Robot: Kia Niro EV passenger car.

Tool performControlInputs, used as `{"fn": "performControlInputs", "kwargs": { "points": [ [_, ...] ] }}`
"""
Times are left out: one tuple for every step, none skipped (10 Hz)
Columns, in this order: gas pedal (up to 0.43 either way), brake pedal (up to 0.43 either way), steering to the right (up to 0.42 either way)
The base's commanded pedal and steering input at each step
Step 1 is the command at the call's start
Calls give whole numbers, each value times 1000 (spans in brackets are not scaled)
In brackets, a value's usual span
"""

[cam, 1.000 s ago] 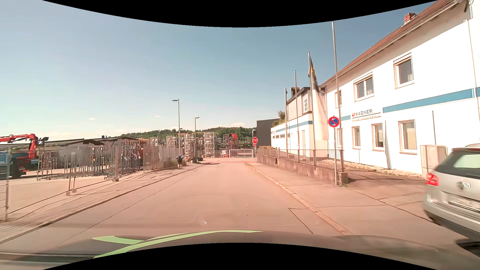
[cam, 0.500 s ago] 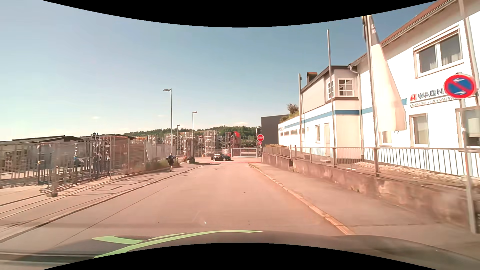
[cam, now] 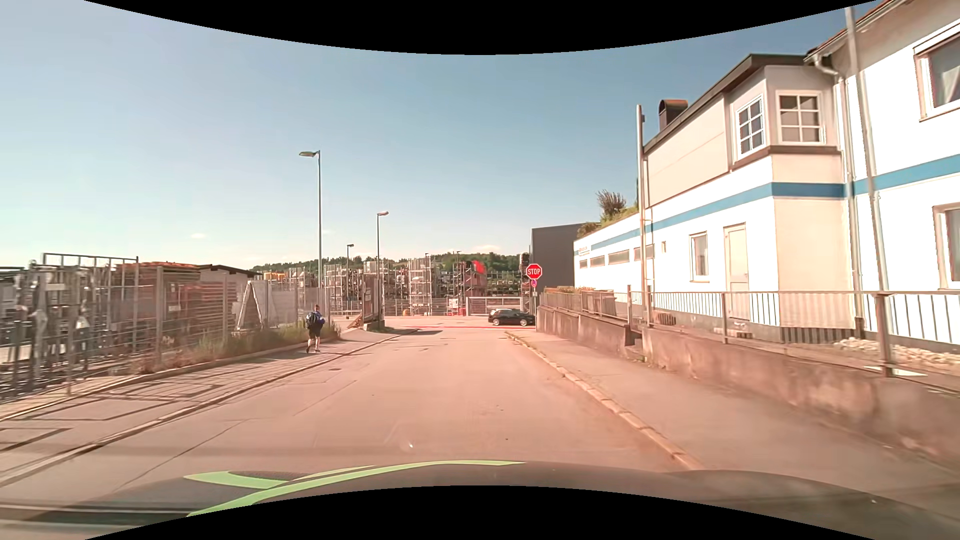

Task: Follow the waypoints while adhering to traffic rules and regulations

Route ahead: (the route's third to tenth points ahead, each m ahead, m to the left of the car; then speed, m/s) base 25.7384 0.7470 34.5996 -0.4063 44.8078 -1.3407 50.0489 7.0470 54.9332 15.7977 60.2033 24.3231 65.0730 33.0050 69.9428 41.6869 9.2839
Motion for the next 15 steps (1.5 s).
{"fn": "performControlInputs", "kwargs": {
  "points": [
    [0,98,-12],
    [0,98,-12],
    [0,110,-11],
    [0,110,-7],
    [0,116,-6],
    [0,134,-6],
    [0,140,-4],
    [0,159,-4],
    [0,171,-6],
    [0,183,-6],
    [0,183,-3],
    [0,201,-2],
    [0,201,-2],
    [0,207,-1],
    [0,213,0]
  ]
}}
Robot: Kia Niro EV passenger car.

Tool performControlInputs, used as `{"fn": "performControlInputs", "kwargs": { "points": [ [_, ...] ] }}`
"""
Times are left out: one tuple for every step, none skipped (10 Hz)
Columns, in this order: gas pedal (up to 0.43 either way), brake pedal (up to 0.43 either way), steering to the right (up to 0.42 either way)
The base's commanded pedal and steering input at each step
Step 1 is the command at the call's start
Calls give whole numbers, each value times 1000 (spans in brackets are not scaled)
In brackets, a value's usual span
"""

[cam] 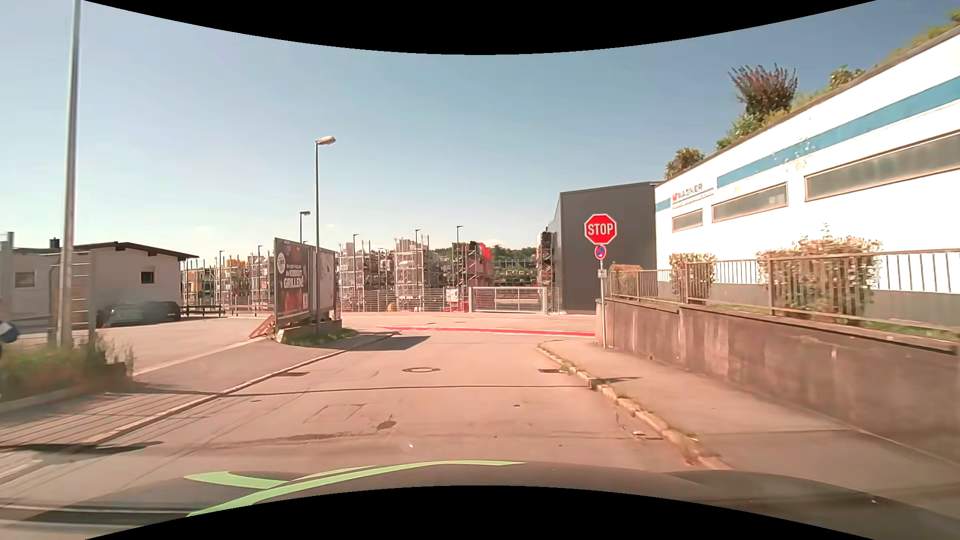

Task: Follow the waypoints while adhering to traffic rules and regulations

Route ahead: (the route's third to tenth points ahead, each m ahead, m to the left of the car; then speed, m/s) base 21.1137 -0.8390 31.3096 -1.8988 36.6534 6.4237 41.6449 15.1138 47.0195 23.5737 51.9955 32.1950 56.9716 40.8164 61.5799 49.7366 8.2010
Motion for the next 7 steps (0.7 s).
{"fn": "performControlInputs", "kwargs": {
  "points": [
    [0,213,1],
    [0,220,0],
    [0,226,0],
    [0,226,1],
    [0,232,2],
    [0,238,1],
    [0,232,2]
  ]
}}
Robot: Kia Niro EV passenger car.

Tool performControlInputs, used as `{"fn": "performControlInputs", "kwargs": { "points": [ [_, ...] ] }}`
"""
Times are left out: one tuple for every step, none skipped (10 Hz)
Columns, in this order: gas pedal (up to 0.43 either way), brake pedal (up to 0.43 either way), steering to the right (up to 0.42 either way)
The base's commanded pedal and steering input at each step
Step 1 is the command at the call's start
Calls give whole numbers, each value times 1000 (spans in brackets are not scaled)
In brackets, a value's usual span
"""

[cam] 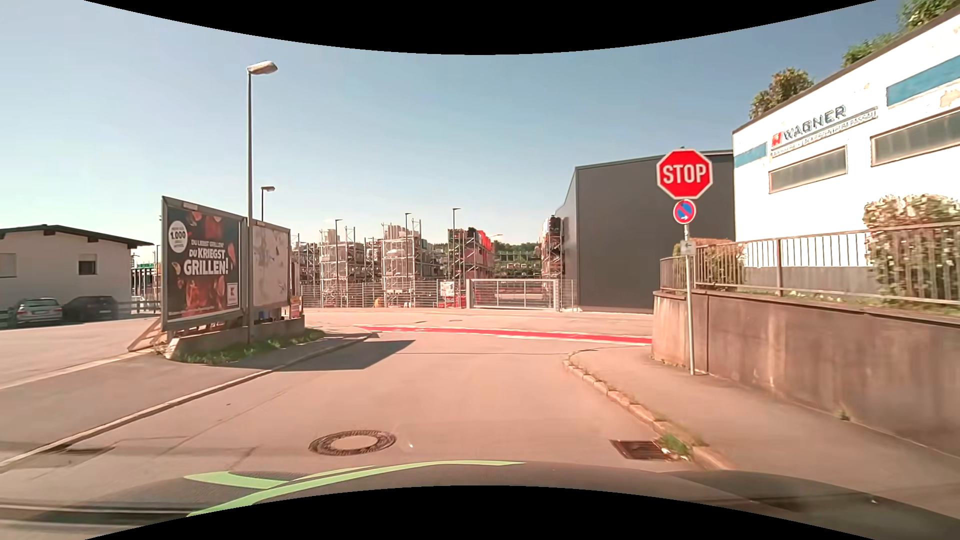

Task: Follow the waypoints while adhering to traffic rules and regulations

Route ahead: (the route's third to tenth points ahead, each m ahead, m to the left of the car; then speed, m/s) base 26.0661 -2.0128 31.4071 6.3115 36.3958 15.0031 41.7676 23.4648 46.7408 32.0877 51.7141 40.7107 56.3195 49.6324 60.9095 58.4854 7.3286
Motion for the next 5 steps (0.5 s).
{"fn": "performControlInputs", "kwargs": {
  "points": [
    [0,232,6],
    [0,232,9],
    [0,238,12],
    [0,244,13],
    [0,250,16]
  ]
}}
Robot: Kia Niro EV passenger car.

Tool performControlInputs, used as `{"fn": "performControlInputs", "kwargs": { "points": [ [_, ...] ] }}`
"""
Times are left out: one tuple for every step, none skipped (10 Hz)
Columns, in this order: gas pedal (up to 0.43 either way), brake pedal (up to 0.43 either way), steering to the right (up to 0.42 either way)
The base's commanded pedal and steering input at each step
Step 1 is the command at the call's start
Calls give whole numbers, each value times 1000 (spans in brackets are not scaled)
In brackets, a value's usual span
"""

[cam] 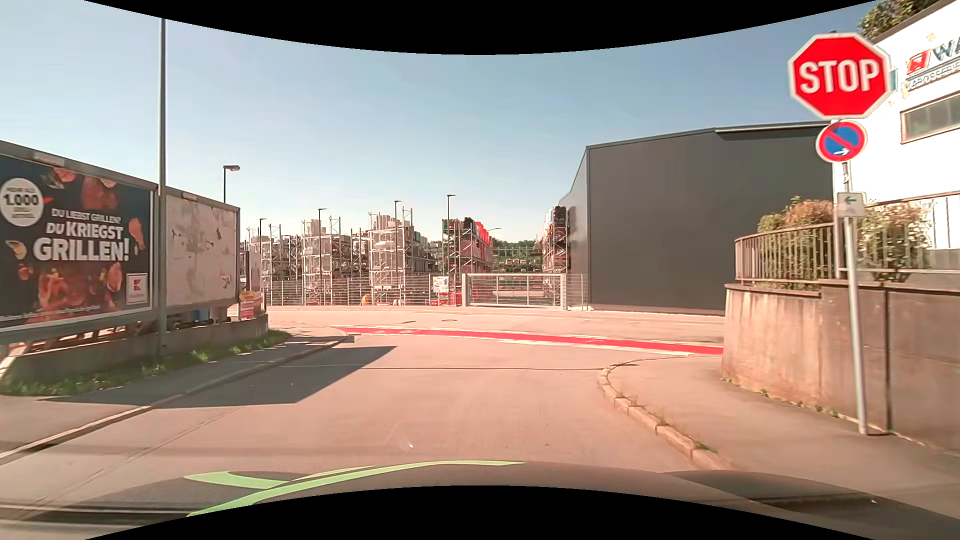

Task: Follow the waypoints while adhering to traffic rules and regulations

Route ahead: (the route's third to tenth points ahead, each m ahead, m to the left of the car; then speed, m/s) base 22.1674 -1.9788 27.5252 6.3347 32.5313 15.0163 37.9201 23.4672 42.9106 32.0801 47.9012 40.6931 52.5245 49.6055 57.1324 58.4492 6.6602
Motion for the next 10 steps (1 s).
{"fn": "performControlInputs", "kwargs": {
  "points": [
    [0,256,25],
    [0,256,35],
    [0,256,41],
    [0,262,49],
    [0,268,62],
    [0,274,76],
    [0,274,91],
    [0,274,102],
    [0,274,113],
    [0,274,125]
  ]
}}
